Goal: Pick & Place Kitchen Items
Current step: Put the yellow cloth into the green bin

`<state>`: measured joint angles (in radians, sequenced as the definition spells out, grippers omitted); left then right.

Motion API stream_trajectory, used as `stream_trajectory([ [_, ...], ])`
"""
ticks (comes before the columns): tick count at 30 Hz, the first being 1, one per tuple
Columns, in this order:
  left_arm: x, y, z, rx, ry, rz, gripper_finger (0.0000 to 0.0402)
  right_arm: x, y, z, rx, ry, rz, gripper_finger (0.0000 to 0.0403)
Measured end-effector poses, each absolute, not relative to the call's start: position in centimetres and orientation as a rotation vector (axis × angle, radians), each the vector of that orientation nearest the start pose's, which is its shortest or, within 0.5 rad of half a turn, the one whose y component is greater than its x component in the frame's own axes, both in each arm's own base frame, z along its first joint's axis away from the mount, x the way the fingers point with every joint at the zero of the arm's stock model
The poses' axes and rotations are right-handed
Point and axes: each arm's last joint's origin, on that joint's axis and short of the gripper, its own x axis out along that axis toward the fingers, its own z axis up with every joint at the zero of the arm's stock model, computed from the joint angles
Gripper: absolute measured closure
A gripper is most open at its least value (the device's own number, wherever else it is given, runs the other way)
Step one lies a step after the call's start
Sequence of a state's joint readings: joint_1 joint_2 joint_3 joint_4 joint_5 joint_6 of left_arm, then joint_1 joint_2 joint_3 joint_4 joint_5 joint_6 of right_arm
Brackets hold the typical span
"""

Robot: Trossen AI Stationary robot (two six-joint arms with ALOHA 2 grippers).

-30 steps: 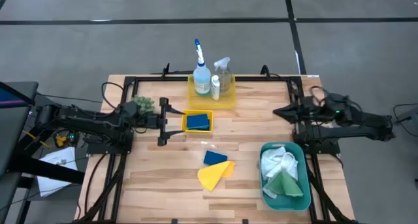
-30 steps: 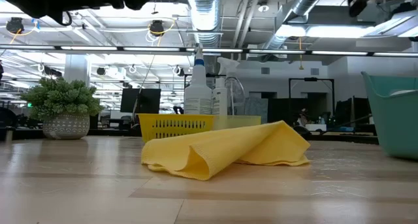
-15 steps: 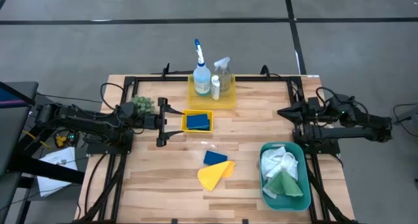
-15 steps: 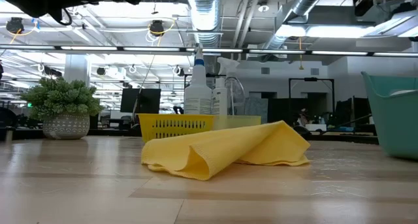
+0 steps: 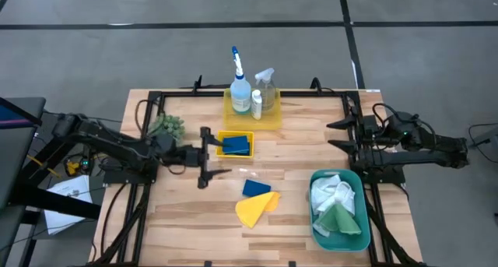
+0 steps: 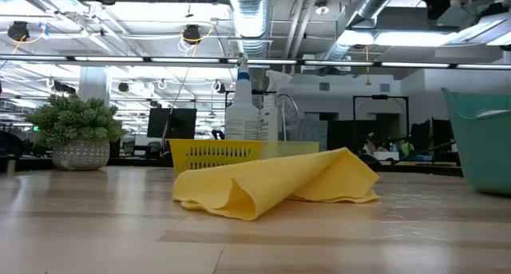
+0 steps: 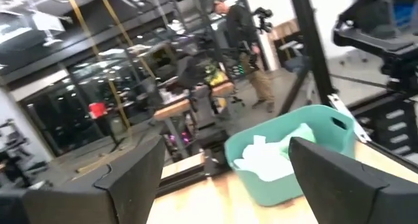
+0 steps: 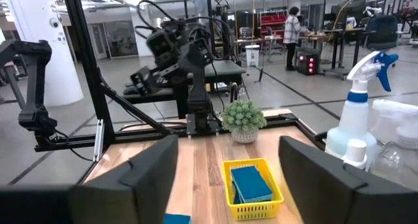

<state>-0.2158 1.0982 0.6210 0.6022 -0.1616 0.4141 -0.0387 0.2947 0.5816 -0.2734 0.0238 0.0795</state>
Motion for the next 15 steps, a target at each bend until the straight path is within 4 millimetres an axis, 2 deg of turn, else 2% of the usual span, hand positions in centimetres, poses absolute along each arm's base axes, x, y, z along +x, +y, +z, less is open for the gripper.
stream_trajectory([
  [3, 25.1, -5.9, 29.3, 0.422, -0.092, -0.075, 0.0065, 8.2, -0.4, 30.8, 0.087, -0.017, -0.062, 0.0129],
  [9, 28.7, -8.4, 29.2, 0.452, 0.001, -0.185, 0.0041, 8.2, -0.4, 30.8, 0.087, -0.017, -0.061, 0.0126],
  [15, 32.4, -9.9, 27.8, 0.504, 0.123, -0.258, 0.0039, 8.2, -0.4, 30.8, 0.088, -0.018, -0.061, 0.0126],
])
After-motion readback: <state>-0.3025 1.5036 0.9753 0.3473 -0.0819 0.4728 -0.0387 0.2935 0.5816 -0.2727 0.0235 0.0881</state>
